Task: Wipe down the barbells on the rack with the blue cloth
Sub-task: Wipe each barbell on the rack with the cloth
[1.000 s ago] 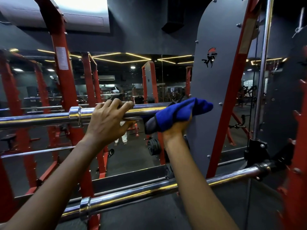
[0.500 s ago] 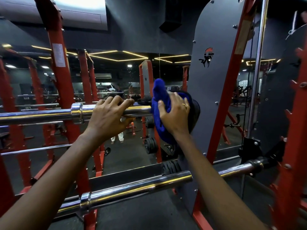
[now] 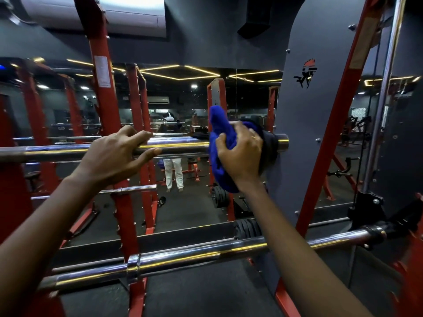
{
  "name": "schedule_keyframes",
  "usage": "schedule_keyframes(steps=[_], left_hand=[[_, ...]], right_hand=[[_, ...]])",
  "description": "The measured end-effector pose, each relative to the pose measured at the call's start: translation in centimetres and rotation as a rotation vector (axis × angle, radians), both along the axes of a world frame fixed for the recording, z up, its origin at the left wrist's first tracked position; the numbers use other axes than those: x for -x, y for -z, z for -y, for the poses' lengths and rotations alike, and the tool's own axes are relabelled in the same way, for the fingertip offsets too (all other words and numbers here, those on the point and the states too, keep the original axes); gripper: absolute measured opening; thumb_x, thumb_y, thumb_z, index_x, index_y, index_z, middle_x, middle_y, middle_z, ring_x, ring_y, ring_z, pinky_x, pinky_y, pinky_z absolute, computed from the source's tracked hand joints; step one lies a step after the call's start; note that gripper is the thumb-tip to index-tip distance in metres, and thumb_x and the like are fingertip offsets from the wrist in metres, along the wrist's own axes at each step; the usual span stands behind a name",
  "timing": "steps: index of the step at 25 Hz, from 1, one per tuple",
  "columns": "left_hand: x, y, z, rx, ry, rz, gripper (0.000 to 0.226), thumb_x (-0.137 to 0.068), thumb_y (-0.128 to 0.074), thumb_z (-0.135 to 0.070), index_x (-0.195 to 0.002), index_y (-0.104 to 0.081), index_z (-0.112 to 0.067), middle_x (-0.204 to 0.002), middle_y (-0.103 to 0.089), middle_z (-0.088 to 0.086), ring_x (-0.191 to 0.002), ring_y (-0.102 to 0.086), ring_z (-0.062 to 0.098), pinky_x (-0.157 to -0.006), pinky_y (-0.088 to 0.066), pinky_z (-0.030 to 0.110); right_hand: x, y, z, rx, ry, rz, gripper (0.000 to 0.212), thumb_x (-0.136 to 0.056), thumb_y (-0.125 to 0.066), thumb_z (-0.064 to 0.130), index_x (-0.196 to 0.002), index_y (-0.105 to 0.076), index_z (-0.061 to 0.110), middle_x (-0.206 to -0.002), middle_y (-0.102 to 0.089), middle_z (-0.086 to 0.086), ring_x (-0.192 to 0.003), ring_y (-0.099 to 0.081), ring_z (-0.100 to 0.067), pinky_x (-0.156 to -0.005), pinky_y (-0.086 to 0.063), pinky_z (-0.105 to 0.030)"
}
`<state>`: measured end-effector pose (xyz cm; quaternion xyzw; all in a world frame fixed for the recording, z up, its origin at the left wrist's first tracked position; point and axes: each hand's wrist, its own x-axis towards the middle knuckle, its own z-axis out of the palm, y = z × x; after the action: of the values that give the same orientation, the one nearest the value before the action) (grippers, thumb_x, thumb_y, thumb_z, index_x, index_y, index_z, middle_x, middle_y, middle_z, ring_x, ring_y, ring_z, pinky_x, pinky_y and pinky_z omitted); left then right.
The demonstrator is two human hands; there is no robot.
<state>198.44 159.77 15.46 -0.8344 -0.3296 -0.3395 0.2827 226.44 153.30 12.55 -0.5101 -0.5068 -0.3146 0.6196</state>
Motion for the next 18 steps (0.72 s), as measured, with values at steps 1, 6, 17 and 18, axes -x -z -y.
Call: schedule_keyframes(steps=[1, 6, 17, 18], left_hand=[[-0.2, 0.2, 0.0, -0.041, 0.023, 0.020, 0.063, -0.098, -0.031, -0.066, -0.128, -0.061, -0.019, -0.106, -0.063, 0.010, -0.076, -0.068, 0.035, -0.055, -0.040, 0.031], [1.1, 1.4, -0.9, -0.173, 0.086, 0.127, 0.049, -0.105, -0.035, -0.045, -0.124, -0.058, -0.007, -0.113, -0.064, 0.015, -0.083, -0.067, 0.038, -0.070, -0.046, 0.042], [1.7, 3.5, -1.1, -0.184, 0.067, 0.255, 0.045, -0.105, -0.036, -0.039, -0.134, -0.054, -0.010, -0.118, -0.069, 0.009, -0.108, -0.060, 0.030, -0.095, -0.034, 0.048], [1.9, 3.4, -1.1, -0.174, 0.070, 0.242, 0.046, -0.105, -0.034, -0.038, -0.137, -0.053, -0.010, -0.120, -0.069, 0.010, -0.108, -0.059, 0.031, -0.095, -0.035, 0.048]], right_hand=[[0.9, 0.0, 0.1, 0.028, -0.041, 0.087, 0.024, -0.091, -0.058, 0.033, -0.105, -0.064, 0.015, -0.088, -0.063, 0.006, -0.084, -0.060, -0.015, -0.095, -0.050, -0.044], [-2.7, 0.0, 0.1, 0.135, -0.054, 0.091, 0.046, -0.095, -0.060, 0.048, -0.126, -0.058, 0.013, -0.145, -0.054, -0.009, -0.136, -0.049, -0.024, -0.119, -0.036, -0.044], [6.2, -0.7, -0.5, 0.084, -0.280, 0.066, 0.043, -0.089, -0.075, 0.022, -0.123, -0.052, 0.009, -0.112, -0.055, -0.002, -0.099, -0.053, -0.005, -0.094, -0.046, -0.014], [6.2, -0.8, -0.6, 0.058, -0.263, 0.110, 0.042, -0.089, -0.077, 0.024, -0.120, -0.054, 0.009, -0.119, -0.052, -0.004, -0.105, -0.050, -0.004, -0.097, -0.045, -0.013]])
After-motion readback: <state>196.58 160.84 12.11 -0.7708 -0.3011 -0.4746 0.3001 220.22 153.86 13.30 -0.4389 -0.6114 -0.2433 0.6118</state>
